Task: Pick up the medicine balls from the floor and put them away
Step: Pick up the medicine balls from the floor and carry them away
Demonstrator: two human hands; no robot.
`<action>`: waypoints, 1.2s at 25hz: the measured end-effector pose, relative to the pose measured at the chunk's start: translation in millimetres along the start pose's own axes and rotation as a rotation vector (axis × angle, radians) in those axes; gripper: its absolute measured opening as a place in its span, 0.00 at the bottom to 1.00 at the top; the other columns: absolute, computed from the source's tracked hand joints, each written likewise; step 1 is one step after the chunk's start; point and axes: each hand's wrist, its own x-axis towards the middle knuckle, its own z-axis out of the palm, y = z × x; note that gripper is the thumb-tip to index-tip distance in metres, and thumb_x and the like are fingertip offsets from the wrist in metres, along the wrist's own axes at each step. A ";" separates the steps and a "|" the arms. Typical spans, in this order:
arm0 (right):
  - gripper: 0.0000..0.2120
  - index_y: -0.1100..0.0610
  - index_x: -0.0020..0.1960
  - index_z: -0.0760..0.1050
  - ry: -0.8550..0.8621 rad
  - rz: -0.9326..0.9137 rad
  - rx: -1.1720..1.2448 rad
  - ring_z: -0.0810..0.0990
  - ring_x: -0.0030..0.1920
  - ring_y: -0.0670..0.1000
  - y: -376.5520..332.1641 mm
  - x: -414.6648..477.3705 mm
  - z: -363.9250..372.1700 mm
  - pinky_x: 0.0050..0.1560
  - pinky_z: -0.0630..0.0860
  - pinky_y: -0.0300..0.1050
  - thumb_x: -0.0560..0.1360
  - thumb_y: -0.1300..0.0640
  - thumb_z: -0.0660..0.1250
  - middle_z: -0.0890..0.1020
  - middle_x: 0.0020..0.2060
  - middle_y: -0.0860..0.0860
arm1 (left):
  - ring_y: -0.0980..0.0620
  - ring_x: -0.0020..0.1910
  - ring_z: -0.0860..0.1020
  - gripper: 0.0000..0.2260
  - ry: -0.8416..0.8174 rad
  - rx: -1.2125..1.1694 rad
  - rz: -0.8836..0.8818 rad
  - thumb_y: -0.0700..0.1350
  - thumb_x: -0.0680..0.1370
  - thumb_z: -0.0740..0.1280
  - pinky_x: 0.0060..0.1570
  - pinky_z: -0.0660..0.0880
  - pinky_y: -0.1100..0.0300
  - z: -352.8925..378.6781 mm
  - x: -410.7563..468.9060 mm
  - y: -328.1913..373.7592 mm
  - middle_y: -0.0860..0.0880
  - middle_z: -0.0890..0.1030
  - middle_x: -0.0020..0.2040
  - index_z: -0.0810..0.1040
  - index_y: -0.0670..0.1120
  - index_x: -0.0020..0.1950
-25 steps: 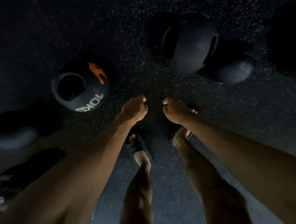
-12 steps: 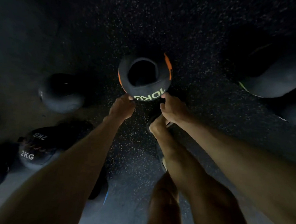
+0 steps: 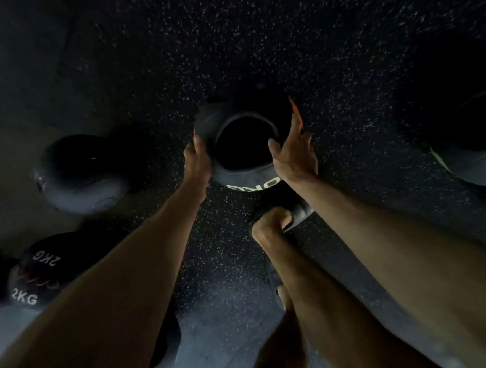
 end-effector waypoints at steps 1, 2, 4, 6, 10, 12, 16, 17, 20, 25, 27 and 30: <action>0.38 0.42 0.80 0.42 0.007 -0.011 0.019 0.74 0.65 0.65 5.4 3.4 -0.8 0.65 0.73 0.63 0.80 0.45 0.63 0.67 0.71 0.64 | 0.41 0.71 0.70 0.30 0.013 -0.002 -0.009 0.65 0.82 0.49 0.70 0.68 0.39 4.3 4.6 -1.5 0.44 0.68 0.75 0.60 0.49 0.79; 0.37 0.43 0.81 0.43 0.012 -0.029 0.041 0.73 0.67 0.64 12.6 8.8 -3.3 0.67 0.71 0.61 0.80 0.44 0.62 0.67 0.72 0.63 | 0.43 0.71 0.70 0.29 0.021 0.014 -0.013 0.64 0.83 0.48 0.70 0.68 0.40 8.7 7.8 -2.8 0.45 0.68 0.75 0.61 0.49 0.78; 0.36 0.46 0.82 0.46 0.005 -0.056 0.071 0.72 0.70 0.61 25.0 22.3 -13.9 0.70 0.69 0.56 0.81 0.42 0.59 0.67 0.74 0.59 | 0.47 0.67 0.71 0.28 0.029 0.014 0.020 0.63 0.83 0.49 0.67 0.71 0.43 16.1 9.8 -3.5 0.47 0.71 0.69 0.63 0.48 0.77; 0.34 0.48 0.82 0.47 -0.003 -0.063 0.072 0.71 0.71 0.58 36.6 34.5 -27.3 0.71 0.66 0.52 0.81 0.41 0.58 0.69 0.75 0.57 | 0.49 0.63 0.72 0.28 0.022 -0.044 0.046 0.65 0.82 0.50 0.63 0.73 0.46 27.8 7.4 1.1 0.50 0.72 0.65 0.65 0.50 0.76; 0.30 0.50 0.81 0.54 0.014 -0.050 0.125 0.70 0.72 0.58 51.5 46.0 -46.4 0.72 0.63 0.51 0.83 0.43 0.56 0.71 0.74 0.56 | 0.47 0.73 0.69 0.28 0.065 -0.139 0.185 0.63 0.83 0.54 0.73 0.66 0.50 55.3 -2.1 9.5 0.47 0.68 0.76 0.61 0.51 0.79; 0.25 0.54 0.77 0.65 0.087 0.071 0.146 0.73 0.70 0.61 67.7 59.8 -59.5 0.70 0.68 0.54 0.84 0.45 0.56 0.74 0.70 0.59 | 0.40 0.74 0.68 0.31 0.046 -0.022 0.340 0.64 0.82 0.52 0.72 0.67 0.49 75.7 -17.5 20.6 0.41 0.66 0.77 0.60 0.47 0.79; 0.18 0.64 0.67 0.72 0.117 0.417 0.241 0.78 0.62 0.64 122.2 74.6 -97.5 0.58 0.76 0.58 0.84 0.56 0.53 0.77 0.64 0.65 | 0.31 0.76 0.58 0.31 0.079 0.479 0.619 0.64 0.81 0.54 0.72 0.59 0.31 149.7 -55.6 55.1 0.35 0.58 0.78 0.59 0.49 0.80; 0.17 0.62 0.68 0.71 0.154 0.369 0.196 0.77 0.62 0.63 131.9 60.1 -103.7 0.55 0.74 0.56 0.84 0.56 0.53 0.77 0.63 0.63 | 0.30 0.78 0.52 0.32 0.093 0.515 0.599 0.65 0.80 0.57 0.73 0.54 0.31 173.0 -65.4 66.2 0.35 0.52 0.80 0.55 0.54 0.81; 0.22 0.53 0.75 0.61 0.346 0.117 0.276 0.73 0.65 0.60 147.0 -1.9 -99.8 0.53 0.74 0.53 0.83 0.48 0.55 0.71 0.67 0.59 | 0.29 0.78 0.46 0.29 -0.003 0.619 0.804 0.59 0.81 0.60 0.73 0.46 0.31 240.3 -101.0 92.8 0.38 0.51 0.81 0.57 0.55 0.81; 0.43 0.50 0.82 0.44 0.456 0.009 0.214 0.48 0.80 0.63 129.8 -3.7 -100.3 0.75 0.60 0.61 0.78 0.38 0.64 0.45 0.80 0.63 | 0.41 0.75 0.65 0.27 -0.185 0.734 1.263 0.44 0.79 0.62 0.76 0.61 0.48 271.5 -91.9 139.0 0.42 0.68 0.76 0.65 0.46 0.78; 0.40 0.51 0.82 0.47 0.499 0.128 0.147 0.43 0.79 0.66 130.9 27.0 -123.1 0.76 0.58 0.63 0.79 0.39 0.64 0.40 0.79 0.65 | 0.38 0.79 0.55 0.33 -0.238 0.925 1.192 0.46 0.80 0.65 0.78 0.55 0.43 271.0 -74.8 136.9 0.41 0.57 0.81 0.55 0.52 0.82; 0.36 0.51 0.82 0.50 0.482 0.141 0.112 0.43 0.79 0.67 136.1 63.5 -161.2 0.76 0.61 0.61 0.80 0.45 0.63 0.38 0.79 0.63 | 0.37 0.81 0.46 0.36 -0.401 0.919 1.100 0.43 0.81 0.66 0.79 0.51 0.43 289.1 -70.5 149.2 0.38 0.41 0.82 0.48 0.55 0.82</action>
